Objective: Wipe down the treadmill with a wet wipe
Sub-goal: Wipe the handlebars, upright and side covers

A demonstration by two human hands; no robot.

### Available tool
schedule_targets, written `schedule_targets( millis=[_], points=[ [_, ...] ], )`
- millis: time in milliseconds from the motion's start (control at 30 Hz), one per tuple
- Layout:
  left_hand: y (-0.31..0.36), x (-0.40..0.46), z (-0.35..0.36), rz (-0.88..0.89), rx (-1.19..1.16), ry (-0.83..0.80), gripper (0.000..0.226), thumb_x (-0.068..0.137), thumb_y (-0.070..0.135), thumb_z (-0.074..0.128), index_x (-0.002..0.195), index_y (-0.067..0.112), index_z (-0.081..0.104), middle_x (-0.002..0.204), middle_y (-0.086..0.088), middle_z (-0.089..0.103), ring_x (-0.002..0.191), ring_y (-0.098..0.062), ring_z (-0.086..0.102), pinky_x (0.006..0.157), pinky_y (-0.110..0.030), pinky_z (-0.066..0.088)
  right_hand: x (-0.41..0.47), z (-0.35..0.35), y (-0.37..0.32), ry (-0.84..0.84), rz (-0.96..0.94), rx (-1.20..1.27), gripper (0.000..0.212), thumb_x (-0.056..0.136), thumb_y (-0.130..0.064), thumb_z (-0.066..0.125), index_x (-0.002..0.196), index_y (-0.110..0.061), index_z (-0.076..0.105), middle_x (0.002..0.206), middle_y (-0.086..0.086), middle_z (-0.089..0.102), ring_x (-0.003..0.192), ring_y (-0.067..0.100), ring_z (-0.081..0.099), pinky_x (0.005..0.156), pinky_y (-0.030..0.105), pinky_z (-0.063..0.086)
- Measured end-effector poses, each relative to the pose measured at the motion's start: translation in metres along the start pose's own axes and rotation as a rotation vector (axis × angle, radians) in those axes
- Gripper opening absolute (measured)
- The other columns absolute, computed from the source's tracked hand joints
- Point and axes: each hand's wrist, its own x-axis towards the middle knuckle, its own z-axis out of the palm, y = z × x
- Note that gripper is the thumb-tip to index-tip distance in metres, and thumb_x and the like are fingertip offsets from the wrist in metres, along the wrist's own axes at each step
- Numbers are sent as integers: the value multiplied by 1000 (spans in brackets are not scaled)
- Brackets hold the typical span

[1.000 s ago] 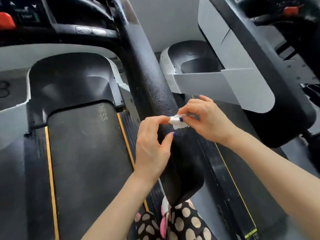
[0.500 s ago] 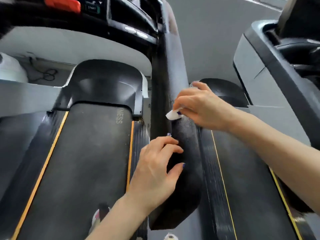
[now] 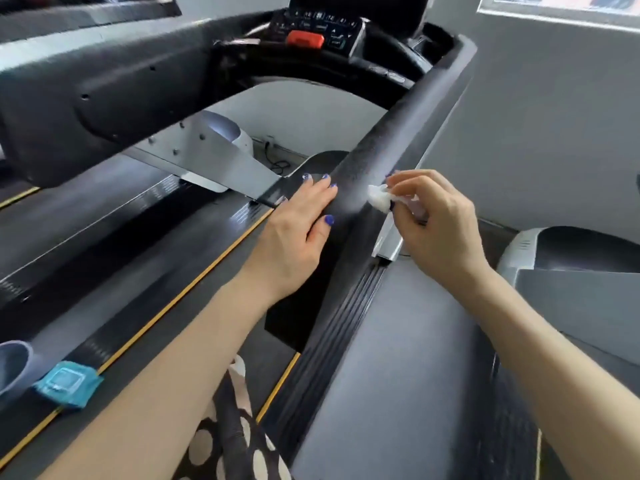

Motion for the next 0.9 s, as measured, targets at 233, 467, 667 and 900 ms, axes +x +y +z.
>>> schedule_targets(
  millis=[233,467,667,900],
  points=[
    [12,-4,-4,-43,199,-88,55,100,23,30,154,15,37,164,2,30,156,-20,10,125,-49,3,-58,-5,-21,218,322,136,12,91,6,54,101,3,60,100,-5,69,69,-7,52,66,3,35],
    [10,-22,-3,121,414,-61,55,104,24,30,158,11,29,166,-2,24,156,-19,7,126,-42,0,-106,42,-51,385,253,181,38,91,17,52,123,3,67,126,12,67,118,16,62,106,20,45],
    [-6,-29,-3,327,537,-47,52,105,19,37,154,2,34,163,-14,28,154,-25,19,126,-51,13,-100,81,-62,476,276,275,34,97,14,47,126,8,63,136,22,60,130,24,58,111,27,44],
    [-15,-25,-13,384,562,-116,54,105,20,36,156,4,30,165,-11,24,155,-20,16,127,-47,13,-128,119,-66,183,254,454,56,102,-12,42,154,0,22,165,12,16,155,27,17,126,47,16]
  ],
)
